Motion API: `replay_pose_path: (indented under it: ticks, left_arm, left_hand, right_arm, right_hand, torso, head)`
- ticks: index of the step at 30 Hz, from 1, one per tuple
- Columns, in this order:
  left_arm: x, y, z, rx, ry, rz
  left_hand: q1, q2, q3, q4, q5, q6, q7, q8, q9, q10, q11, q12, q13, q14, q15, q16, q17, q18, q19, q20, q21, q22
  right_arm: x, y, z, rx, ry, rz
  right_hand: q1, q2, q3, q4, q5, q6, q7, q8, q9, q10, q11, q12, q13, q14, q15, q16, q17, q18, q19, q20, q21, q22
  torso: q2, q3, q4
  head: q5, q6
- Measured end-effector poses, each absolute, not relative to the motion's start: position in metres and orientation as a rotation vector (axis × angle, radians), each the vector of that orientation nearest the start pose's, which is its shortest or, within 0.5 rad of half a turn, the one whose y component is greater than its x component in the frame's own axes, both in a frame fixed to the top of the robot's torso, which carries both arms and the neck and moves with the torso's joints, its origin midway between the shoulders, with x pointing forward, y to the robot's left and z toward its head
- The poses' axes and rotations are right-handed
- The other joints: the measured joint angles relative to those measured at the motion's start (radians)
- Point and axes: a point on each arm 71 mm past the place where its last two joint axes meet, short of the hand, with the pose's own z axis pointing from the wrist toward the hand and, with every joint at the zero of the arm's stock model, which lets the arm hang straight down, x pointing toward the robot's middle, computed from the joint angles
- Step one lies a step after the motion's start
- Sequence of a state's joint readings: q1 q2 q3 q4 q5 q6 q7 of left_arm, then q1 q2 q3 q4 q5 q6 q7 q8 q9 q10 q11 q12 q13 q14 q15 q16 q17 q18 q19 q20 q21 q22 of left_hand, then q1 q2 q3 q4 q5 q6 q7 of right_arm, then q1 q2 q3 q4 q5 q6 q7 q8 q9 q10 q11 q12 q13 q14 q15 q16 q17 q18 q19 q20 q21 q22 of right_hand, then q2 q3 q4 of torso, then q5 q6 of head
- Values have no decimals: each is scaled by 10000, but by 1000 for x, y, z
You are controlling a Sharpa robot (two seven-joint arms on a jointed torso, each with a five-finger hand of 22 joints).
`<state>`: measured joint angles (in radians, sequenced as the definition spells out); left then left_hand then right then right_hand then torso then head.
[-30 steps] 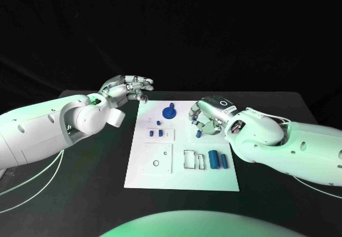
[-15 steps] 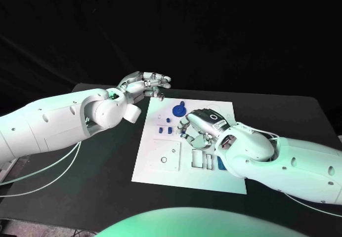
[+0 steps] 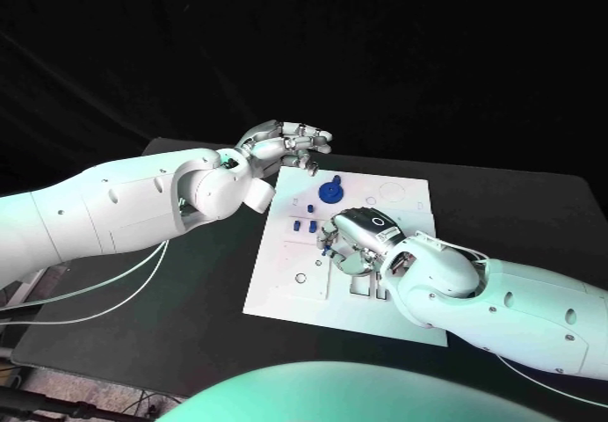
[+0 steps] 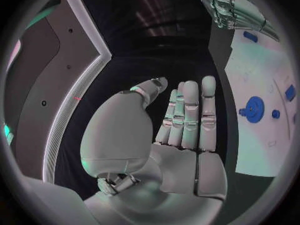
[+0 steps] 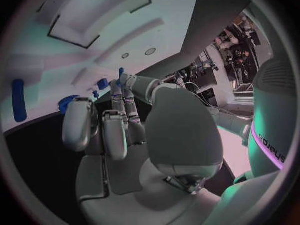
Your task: Assemble the parts on the task board
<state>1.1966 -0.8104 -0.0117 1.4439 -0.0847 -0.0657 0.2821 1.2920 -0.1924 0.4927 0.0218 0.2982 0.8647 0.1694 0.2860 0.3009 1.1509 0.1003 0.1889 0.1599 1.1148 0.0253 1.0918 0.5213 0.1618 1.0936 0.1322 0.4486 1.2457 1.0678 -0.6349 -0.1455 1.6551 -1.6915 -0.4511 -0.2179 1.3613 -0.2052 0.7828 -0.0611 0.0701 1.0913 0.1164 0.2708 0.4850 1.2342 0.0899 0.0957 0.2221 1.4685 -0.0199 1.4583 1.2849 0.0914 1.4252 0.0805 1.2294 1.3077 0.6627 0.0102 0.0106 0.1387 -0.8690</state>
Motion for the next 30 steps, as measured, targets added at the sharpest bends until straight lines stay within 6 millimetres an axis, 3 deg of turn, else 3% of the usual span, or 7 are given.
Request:
replay_pose_path:
  ticks: [13,30]
  left_arm:
    - [501,198,-180,-9995,16348,-16580]
    - [501,198,-180,-9941,16392,-16563]
  left_hand:
    - [0,0,0,0,38,-35,35,0,-1,0,0,0,8,0,0,-38,-9,0,0,0,-3,-11]
    - [0,0,0,1,37,-35,35,0,-2,1,-1,-1,7,1,1,-37,-8,0,0,0,-3,-11]
  right_arm:
    - [394,-61,-255,-3887,16463,8609]
    - [392,-57,-261,-3982,16688,8622]
  right_hand:
    - [-44,45,-4,2,57,0,0,0,9,-1,0,0,0,0,0,40,17,1,0,0,0,-1]
    - [-56,56,-9,3,48,0,0,0,9,-3,-2,0,0,0,0,39,14,1,0,0,-1,-3]
  torso:
    - [8,7,-6]
    - [11,12,-17]
  head:
    - [142,-36]
    - [141,-38]
